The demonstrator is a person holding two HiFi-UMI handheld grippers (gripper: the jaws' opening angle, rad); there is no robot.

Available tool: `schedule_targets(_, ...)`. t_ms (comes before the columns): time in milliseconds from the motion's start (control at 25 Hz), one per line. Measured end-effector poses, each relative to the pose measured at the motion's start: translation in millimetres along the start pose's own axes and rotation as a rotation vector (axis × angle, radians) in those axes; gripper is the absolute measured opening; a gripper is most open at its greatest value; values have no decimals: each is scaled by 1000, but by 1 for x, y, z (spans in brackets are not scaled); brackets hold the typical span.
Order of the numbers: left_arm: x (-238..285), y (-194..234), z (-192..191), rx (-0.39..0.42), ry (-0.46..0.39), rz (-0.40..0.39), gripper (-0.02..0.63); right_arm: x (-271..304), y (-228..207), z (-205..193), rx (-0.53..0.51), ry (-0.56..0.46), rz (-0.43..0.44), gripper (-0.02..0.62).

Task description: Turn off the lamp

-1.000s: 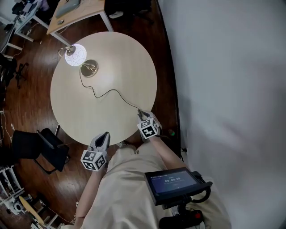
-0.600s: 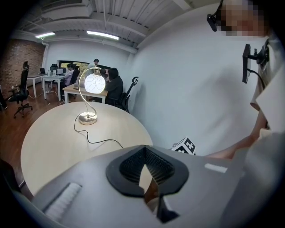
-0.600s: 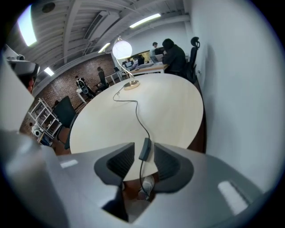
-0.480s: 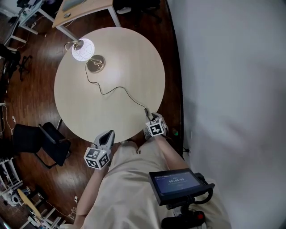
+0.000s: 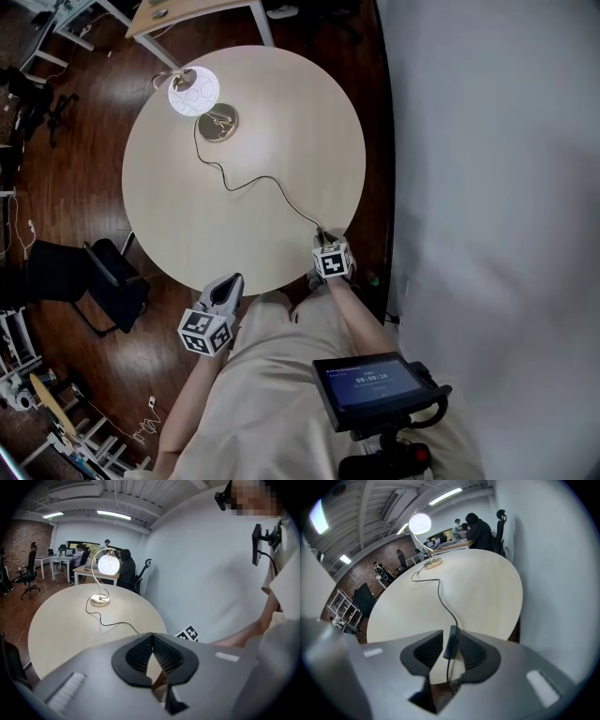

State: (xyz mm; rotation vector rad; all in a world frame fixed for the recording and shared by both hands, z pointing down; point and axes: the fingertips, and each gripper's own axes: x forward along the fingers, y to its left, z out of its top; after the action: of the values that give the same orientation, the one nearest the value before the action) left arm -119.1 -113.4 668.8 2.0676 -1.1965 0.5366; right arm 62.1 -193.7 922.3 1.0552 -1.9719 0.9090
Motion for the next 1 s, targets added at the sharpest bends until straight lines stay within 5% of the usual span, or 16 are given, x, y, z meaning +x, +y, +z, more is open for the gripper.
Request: schedule_targets(1000,-1,17,-8,-7,24,2,0,19,-3,-6,70,44,-87,95)
